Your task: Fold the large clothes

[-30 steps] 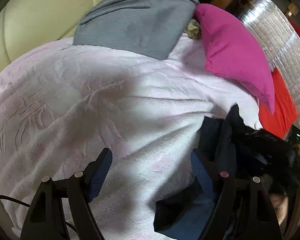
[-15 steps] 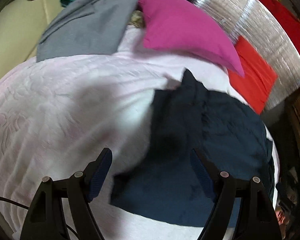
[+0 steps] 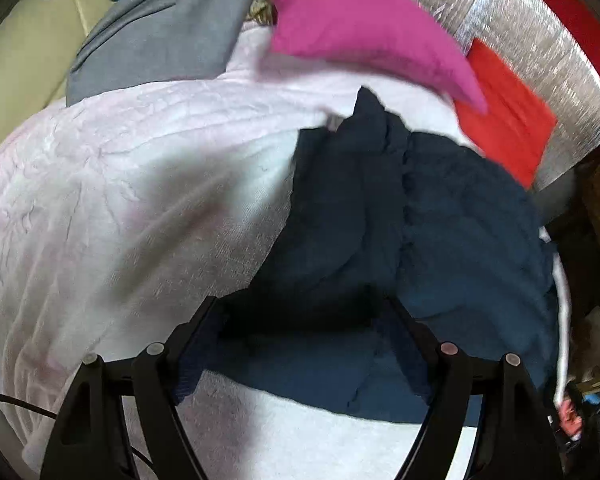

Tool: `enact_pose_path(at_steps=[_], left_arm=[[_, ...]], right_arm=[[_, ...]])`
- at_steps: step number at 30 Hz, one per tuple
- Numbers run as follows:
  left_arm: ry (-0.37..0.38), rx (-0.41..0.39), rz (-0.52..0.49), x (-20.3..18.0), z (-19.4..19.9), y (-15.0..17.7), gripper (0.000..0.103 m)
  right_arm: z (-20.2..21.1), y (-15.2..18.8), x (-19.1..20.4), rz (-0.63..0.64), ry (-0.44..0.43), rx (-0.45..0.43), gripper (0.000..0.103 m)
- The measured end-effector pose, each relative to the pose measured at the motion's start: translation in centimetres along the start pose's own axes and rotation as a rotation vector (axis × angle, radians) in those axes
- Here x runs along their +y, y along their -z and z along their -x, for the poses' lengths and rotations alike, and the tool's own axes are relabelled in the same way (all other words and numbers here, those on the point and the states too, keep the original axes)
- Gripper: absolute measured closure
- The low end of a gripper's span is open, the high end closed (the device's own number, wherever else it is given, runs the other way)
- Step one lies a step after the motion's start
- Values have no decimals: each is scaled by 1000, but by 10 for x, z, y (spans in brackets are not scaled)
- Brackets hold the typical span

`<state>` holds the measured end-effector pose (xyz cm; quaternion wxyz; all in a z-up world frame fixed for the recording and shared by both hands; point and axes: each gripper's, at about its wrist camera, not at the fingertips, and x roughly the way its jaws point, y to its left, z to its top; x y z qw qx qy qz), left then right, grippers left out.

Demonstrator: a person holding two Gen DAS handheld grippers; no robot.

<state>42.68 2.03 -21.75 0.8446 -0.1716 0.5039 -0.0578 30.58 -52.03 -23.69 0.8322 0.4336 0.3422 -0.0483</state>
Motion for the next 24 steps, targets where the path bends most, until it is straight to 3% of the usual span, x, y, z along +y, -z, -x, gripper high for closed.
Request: enact_pose_path(at_steps=[4,9,15,18,20,24], left_arm=[[51,-2,47,18,18,8,22],[101,56,86,35,25,27,22],[212,161,130,40,15,46,22],[243,163,182,42,9,46,22],[265,154,228,44,5,44,22],[330,163,323,46,-11,40,22]], right_arm=[[16,10,-11,-69,-49,17,39],[24,26,-29,-166,-94,40,37],[-4,40,-39,-255,-124,94,35],[-21,43,-42,-307,-160,117,35],[-31,43,-42,-311,-137,99,35],[-45,41,-45,-363,-181,83,28]])
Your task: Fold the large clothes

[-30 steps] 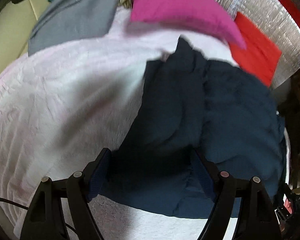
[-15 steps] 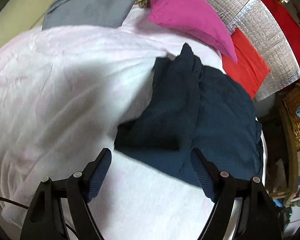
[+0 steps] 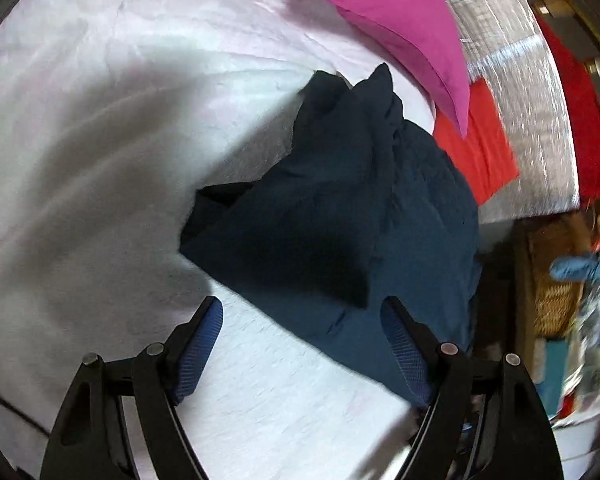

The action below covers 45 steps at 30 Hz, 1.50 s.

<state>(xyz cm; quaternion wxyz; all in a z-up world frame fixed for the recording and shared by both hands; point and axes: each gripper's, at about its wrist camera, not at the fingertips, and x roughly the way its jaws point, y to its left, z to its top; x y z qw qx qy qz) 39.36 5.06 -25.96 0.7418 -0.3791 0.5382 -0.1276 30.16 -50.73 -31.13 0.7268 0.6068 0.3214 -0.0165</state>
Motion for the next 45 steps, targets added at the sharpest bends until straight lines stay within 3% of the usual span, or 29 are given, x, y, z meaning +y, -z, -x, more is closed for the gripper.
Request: enact_pose_path(at_steps=[3,10,17,19,22,29,35,45], left_arm=[[44,8,43,-1,-13,-5,22],[86,-33,108,0,-23,-13,20],[108,-81,114,-8,-35,-23,20],[106,-94,121,-8,-35,-24,22],[98,-124,135,-8,-37,-25,37],[97,-161,93,-16,-31,-20,67],[110,-166,65,-18,-18,-18,75],[103,-134,63,-6,9,-3,76]], right_arm=[[-7,-2,-1,-18,-25,-36,24],[-26,-6,16,65,-9,-93,23],[-42,-12,28,105,1,-134,22],[-44,-13,30,110,19,-140,25],[-49,-15,32,125,57,-145,41],[-43,-10,43,219,103,-180,62],[-33,-4,54,272,112,-203,70],[-3,15,55,308,123,-192,72]])
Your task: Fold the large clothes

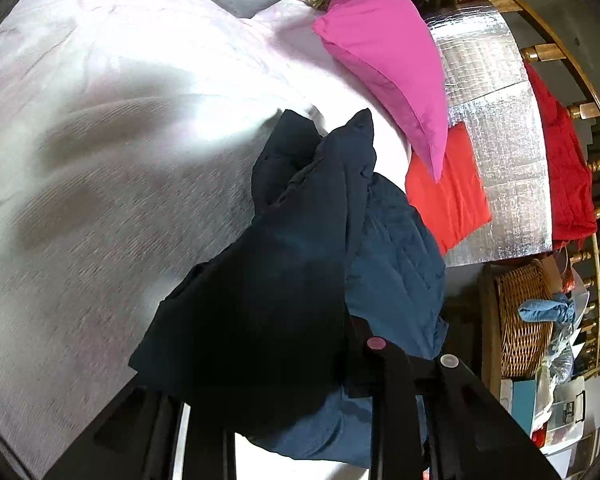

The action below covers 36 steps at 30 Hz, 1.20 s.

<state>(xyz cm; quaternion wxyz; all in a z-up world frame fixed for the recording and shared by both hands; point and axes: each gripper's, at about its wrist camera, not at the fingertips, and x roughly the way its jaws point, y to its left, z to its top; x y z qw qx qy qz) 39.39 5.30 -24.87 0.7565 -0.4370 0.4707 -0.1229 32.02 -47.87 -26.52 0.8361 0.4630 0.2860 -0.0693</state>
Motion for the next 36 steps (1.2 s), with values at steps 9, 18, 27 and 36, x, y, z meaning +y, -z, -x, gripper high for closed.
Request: enact_pose_path(at_steps=[9,18,27,36], left_arm=[[-32,81,-28,19,22,24,75],[-94,374,-174,29,25,5,40],[-17,259,-277,26,73,-32,35],[-22,46,-328,11,64,-50,24]], right_arm=[[54,23,-24,7,0,64,73],[70,9,-50,98,21,396,55],[148,-58,-88,149,55,170,22],[70,-96,-111,-15,33,205,22]])
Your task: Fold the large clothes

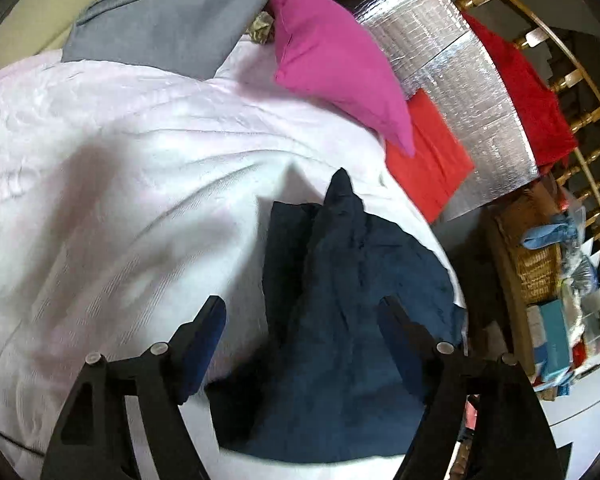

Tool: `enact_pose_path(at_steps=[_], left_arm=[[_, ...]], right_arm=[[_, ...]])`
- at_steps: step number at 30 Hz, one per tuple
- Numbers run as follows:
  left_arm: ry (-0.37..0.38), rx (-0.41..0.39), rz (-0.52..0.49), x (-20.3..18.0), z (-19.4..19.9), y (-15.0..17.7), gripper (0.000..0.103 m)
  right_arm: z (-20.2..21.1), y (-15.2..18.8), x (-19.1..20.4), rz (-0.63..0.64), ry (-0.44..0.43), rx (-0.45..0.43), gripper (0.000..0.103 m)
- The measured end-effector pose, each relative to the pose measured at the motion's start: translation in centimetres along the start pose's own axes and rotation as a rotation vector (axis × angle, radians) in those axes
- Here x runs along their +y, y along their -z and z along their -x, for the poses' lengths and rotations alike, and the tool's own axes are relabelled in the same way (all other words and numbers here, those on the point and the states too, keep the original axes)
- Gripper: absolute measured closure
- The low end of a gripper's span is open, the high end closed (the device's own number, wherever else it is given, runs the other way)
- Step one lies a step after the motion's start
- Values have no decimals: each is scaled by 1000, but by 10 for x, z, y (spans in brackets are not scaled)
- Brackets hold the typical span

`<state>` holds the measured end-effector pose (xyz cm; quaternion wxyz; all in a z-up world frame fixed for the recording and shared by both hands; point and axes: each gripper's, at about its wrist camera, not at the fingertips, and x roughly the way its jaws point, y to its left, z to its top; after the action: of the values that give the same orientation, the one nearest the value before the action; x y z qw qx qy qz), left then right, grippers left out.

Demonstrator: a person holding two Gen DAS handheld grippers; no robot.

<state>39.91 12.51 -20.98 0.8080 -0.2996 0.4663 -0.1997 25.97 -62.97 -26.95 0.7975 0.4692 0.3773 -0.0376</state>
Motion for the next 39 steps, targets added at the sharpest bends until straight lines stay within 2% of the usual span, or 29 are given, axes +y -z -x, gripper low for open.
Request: enact_pose_path(at_steps=[4,7,10,13,14,16,18,19,20,21,22,24,26,29,33,36,38,39], left_arm=[[34,120,30,0,-33,-1,24],[16,151,49,-1,-47,3,24],[93,214,69,-7,-60,7,24],[73,219,-6,-21,-63,13,20],[72,220,-10,-24,-67,14,20],[78,212,7,-23,-68,16,20],[90,192,10,-23,-65,17,21],[86,179,13,-24,-64,17,29],[74,163,15,-25,-63,18,46],[61,141,14,-26,-60,18,56],[63,124,21,-27,-61,15,70],[95,99,35,-28,-54,14,76],[103,64,8,-37,-42,15,81],[127,35,-7,-43,-24,17,83],[149,22,23,-30,-6,22,84],[79,62,38,-18,-14,24,81],[-11,101,22,-16,-27,23,63],[-52,111,21,-14,-31,22,59]], right_arm=[[-29,-2,8,17,-15,46,22],[-33,4,24,84,14,47,17],[-33,10,40,149,14,41,17],[-33,16,50,206,17,15,20],[-34,17,46,214,33,17,22],[-45,19,41,220,91,40,35],[-52,20,38,206,88,40,36],[-51,21,39,205,90,33,40],[-48,21,40,201,84,27,44],[-45,23,41,203,75,17,51],[-42,25,43,213,73,5,57],[-36,30,54,244,85,-22,62],[-29,34,61,255,77,-49,66],[-11,42,74,270,31,-93,68],[-5,51,84,297,13,-97,68],[-21,50,74,289,72,-52,68],[-36,49,63,265,134,-19,60],[-36,46,59,246,142,-13,51]])
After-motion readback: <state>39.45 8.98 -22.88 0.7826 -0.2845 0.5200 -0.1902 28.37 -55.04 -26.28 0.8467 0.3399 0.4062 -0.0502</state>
